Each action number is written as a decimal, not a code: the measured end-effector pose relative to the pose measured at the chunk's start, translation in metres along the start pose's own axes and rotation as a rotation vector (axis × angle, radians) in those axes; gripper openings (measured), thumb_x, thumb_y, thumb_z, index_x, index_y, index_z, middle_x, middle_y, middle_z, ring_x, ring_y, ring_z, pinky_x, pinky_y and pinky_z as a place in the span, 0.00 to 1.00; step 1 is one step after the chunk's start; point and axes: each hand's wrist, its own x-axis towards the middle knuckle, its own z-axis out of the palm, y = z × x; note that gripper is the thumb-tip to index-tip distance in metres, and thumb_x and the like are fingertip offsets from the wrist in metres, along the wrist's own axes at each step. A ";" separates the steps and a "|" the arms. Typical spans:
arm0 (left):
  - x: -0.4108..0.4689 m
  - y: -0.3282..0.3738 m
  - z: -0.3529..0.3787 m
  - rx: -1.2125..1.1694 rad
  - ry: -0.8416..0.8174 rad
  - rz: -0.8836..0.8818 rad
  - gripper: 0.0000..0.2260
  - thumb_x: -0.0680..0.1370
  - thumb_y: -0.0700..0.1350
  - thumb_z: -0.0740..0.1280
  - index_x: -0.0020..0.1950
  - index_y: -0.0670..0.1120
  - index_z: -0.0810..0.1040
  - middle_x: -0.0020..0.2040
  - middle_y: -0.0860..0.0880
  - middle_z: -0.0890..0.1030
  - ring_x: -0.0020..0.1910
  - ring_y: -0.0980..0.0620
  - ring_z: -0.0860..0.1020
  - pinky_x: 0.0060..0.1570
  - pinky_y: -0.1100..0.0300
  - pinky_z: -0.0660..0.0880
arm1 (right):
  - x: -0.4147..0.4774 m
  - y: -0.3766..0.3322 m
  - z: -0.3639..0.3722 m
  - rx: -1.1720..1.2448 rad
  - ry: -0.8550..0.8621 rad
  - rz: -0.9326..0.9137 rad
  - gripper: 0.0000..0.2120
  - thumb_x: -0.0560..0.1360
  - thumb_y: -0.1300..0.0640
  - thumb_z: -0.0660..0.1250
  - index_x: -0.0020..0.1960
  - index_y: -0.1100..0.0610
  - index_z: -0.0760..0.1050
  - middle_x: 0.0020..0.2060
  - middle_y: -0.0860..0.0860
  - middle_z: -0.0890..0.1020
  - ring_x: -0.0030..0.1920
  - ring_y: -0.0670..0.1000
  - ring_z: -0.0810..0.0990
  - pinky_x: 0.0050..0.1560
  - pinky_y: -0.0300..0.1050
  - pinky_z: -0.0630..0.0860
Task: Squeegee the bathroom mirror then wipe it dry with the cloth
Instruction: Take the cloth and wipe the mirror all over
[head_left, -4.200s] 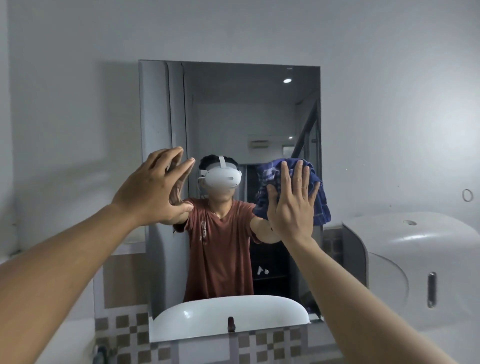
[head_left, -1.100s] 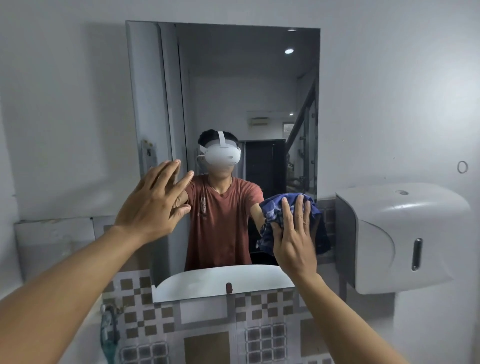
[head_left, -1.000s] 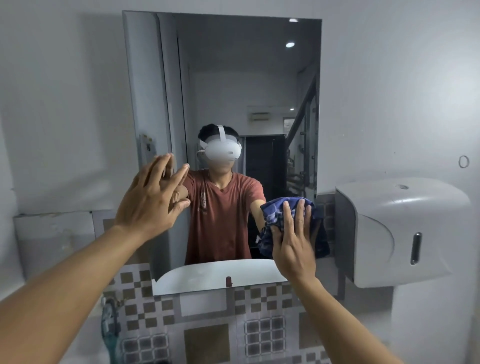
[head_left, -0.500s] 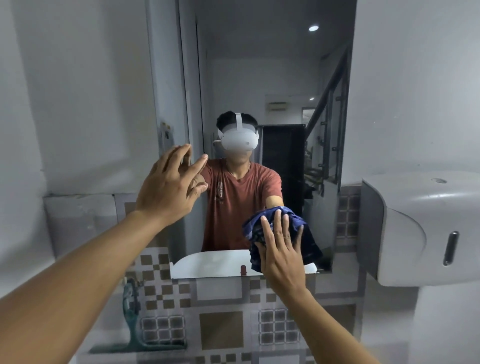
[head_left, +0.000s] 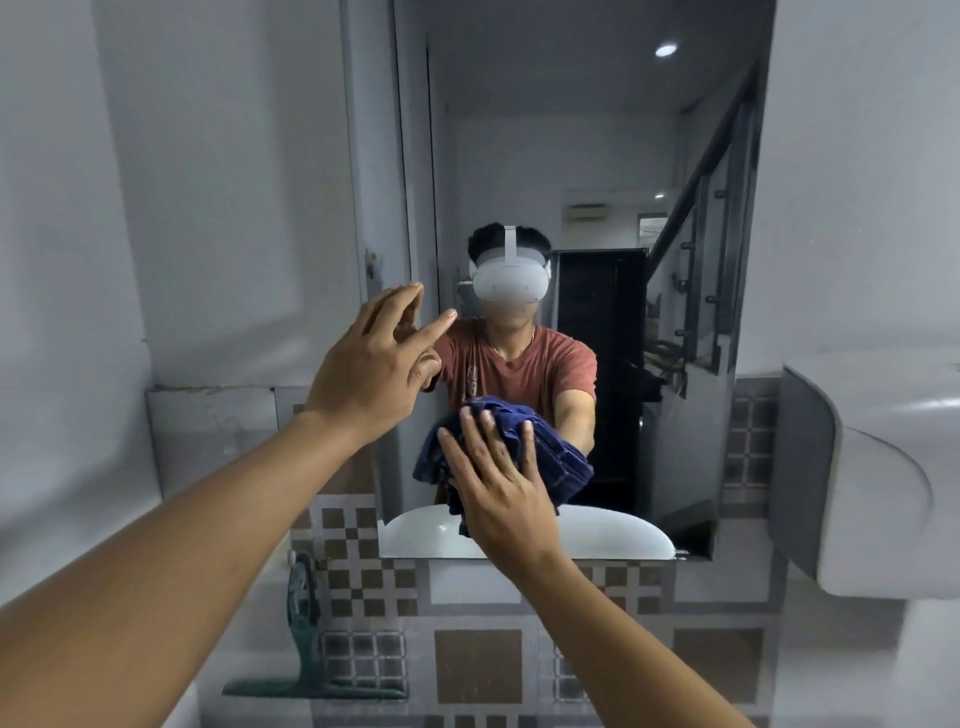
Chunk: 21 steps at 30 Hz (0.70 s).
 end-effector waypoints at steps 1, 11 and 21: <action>0.000 0.000 0.000 0.003 -0.002 -0.003 0.23 0.80 0.47 0.68 0.76 0.53 0.71 0.76 0.40 0.67 0.74 0.38 0.66 0.61 0.40 0.78 | 0.006 -0.006 0.000 -0.002 -0.023 -0.063 0.36 0.77 0.52 0.65 0.81 0.55 0.55 0.81 0.56 0.56 0.81 0.57 0.51 0.78 0.67 0.43; -0.003 0.000 0.000 -0.026 -0.039 -0.001 0.29 0.78 0.45 0.71 0.78 0.52 0.68 0.78 0.40 0.63 0.77 0.38 0.62 0.64 0.39 0.76 | -0.006 -0.018 0.012 -0.081 -0.166 -0.423 0.24 0.83 0.55 0.51 0.78 0.55 0.63 0.79 0.54 0.64 0.80 0.56 0.57 0.79 0.65 0.47; -0.019 0.023 0.012 -0.027 0.008 -0.037 0.27 0.79 0.45 0.68 0.78 0.49 0.67 0.79 0.38 0.61 0.77 0.37 0.60 0.75 0.41 0.65 | -0.062 0.048 -0.003 -0.157 -0.183 -0.267 0.31 0.77 0.52 0.53 0.81 0.53 0.57 0.80 0.54 0.59 0.80 0.55 0.53 0.77 0.65 0.49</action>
